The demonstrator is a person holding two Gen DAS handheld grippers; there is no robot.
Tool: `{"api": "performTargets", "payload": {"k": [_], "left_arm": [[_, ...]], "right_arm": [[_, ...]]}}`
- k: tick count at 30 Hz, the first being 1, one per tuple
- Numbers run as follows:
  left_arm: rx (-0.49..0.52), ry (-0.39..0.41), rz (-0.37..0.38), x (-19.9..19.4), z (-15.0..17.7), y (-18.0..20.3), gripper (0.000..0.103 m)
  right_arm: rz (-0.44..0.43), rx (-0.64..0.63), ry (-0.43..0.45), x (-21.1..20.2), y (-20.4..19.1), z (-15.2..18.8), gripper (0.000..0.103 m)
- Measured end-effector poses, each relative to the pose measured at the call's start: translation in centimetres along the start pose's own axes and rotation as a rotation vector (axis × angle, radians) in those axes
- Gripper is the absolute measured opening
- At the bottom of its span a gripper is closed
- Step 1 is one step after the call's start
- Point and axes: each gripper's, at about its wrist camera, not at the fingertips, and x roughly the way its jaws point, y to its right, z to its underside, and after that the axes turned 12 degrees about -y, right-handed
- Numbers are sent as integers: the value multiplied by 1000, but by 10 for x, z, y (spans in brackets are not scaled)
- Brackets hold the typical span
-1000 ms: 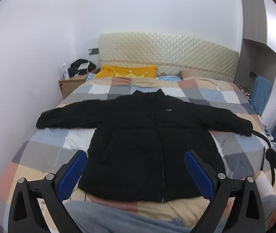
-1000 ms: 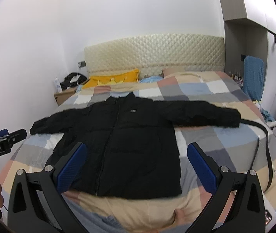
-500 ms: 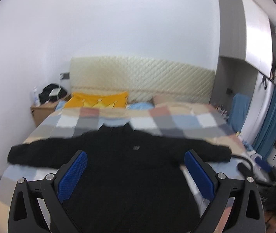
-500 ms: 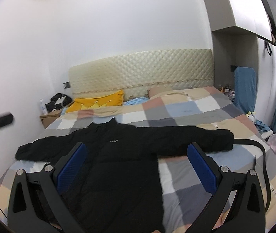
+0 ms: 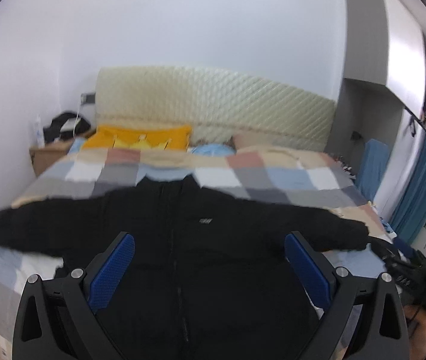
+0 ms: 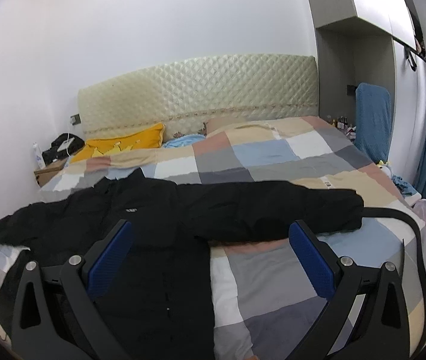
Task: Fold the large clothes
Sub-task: 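Grasp the black jacket sleeve cuff with the right gripper and lift it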
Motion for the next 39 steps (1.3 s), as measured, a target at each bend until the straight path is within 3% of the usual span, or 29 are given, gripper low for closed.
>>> {"api": "performTargets", "payload": {"k": [4, 11, 17, 24, 27, 39], "left_arm": [[-7, -49, -19, 27, 18, -17, 101], [99, -30, -178, 58, 44, -25, 101], [66, -40, -128, 63, 49, -38, 101], [36, -79, -144, 76, 53, -49, 101], [4, -94, -148, 81, 54, -59, 101], [-141, -164, -115, 121, 57, -95, 101]], "right_arm": [[19, 34, 10, 16, 12, -4, 103], [12, 65, 29, 53, 32, -21, 103], [82, 115, 56, 95, 58, -34, 103], [61, 297, -68, 169, 123, -16, 102], [34, 438, -104, 191, 166, -6, 97], [-52, 873, -120, 238, 295, 40, 91]]}}
